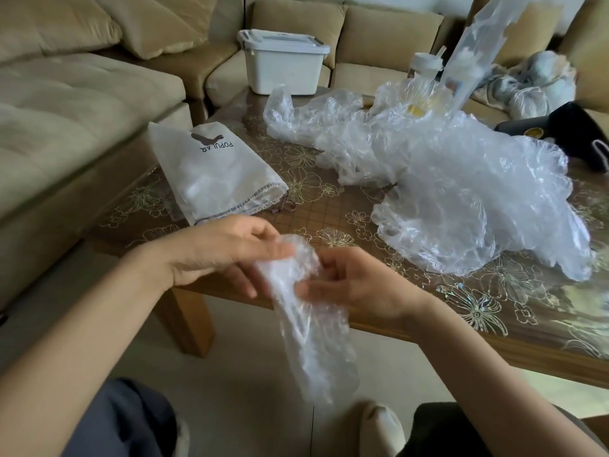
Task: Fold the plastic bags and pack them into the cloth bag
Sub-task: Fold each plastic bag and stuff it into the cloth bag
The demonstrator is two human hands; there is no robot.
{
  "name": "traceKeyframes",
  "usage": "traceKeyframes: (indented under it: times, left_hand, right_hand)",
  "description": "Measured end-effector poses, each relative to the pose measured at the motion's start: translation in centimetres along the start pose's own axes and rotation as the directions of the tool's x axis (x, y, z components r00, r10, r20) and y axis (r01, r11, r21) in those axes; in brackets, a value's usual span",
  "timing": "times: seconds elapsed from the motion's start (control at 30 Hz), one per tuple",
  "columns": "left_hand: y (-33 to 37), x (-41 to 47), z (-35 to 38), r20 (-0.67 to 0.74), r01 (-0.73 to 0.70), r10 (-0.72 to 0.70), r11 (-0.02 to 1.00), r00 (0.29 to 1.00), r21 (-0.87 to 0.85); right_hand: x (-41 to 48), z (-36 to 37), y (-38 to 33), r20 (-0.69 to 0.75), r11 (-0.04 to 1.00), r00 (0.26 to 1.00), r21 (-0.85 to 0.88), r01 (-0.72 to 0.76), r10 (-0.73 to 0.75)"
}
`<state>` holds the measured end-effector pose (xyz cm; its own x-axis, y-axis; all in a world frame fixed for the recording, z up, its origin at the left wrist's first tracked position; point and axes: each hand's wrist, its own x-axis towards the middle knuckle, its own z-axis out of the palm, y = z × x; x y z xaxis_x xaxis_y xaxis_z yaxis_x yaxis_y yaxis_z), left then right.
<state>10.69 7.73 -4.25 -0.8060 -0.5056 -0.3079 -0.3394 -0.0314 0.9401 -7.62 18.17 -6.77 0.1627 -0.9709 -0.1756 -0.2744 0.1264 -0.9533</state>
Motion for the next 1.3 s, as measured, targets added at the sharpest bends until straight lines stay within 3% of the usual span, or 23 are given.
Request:
traceKeyframes:
  times: [0.07,0.17,0.3,0.43,0.6,0.7,0.77,0.9,1.0,1.07,1.13,1.2,1.23,1.3]
  left_hand:
    - [0.0,-0.1,-0.3,-0.107,-0.047,0.038,0.996,0.994,-0.082]
    - [-0.7,-0.1,1.2,-0.085,-0.052,0.049,0.998,0.995,-0.042]
    - [-1.8,0.6,3.5,-0.247,-0.109,0.099,0.994,0.964,-0.029]
    - [-2.4,0.7,3.5,-0.391,-0.086,0.047,0.993,0.919,-0.083]
    - [-2.3,1.1,3.7,-0.250,0.047,-0.171,0.899,0.953,-0.436]
    - [-2.6,1.4,3.1,-0.199,0.087,-0.237,0.821,0.951,-0.564]
    - [-2.6,1.2,2.9,-0.055,0.132,-0.211,0.772,0.976,-0.621]
    - [-1.9,-0.3,3.3,0.153,0.128,-0.060,0.867,0.986,-0.482]
    - [-2.4,-0.4,3.3,0.062,0.162,-0.150,0.886,0.987,-0.435]
    - [-2.9,-0.3,3.2,-0.020,0.182,-0.215,0.870,0.976,-0.458]
    - [-2.9,-0.3,3.1,-0.066,0.162,-0.222,0.855,0.973,-0.492]
    - [-2.9,-0.4,3.0,-0.088,0.125,-0.198,0.847,0.976,-0.517]
    - [-3.0,-0.4,3.1,-0.099,0.110,-0.189,0.843,0.977,-0.527]
    - [-3.0,-0.3,3.3,-0.133,0.101,-0.203,0.835,0.970,-0.540]
  right_hand:
    - [-0.2,-0.7,-0.2,-0.104,0.993,0.994,0.107,0.046,-0.035]
    - [-0.3,-0.9,-0.1,-0.179,0.970,0.982,0.222,0.096,-0.056]
    - [-0.1,-0.4,0.5,-0.205,0.966,0.978,0.248,0.076,-0.024]
    - [0.0,-0.1,0.5,-0.186,0.945,0.982,0.316,0.082,-0.024]
    - [0.2,0.0,-0.6,-0.192,0.905,0.981,0.409,0.113,-0.035]
    - [0.4,-0.1,-0.5,-0.225,0.928,0.974,0.355,0.113,-0.032]
    - [0.5,-0.2,-0.4,-0.263,0.952,0.962,0.272,0.141,-0.067]
    - [0.5,-0.1,0.0,-0.277,0.984,0.948,0.037,0.173,-0.156]
    - [0.2,-0.1,-0.3,-0.256,0.985,0.953,0.019,0.170,-0.159]
    - [-0.2,-0.3,-0.5,-0.324,0.984,0.929,-0.041,0.174,-0.177]
    - [-0.8,-0.1,-0.7,-0.354,0.873,0.837,-0.414,0.259,-0.417]
    - [-1.2,1.1,0.4,-0.122,0.506,0.766,-0.814,0.286,-0.631]
    - [-1.3,1.9,0.8,-0.018,0.347,0.753,-0.894,0.282,-0.658]
    - [-1.1,3.1,1.6,0.078,0.209,0.727,-0.932,0.296,-0.682]
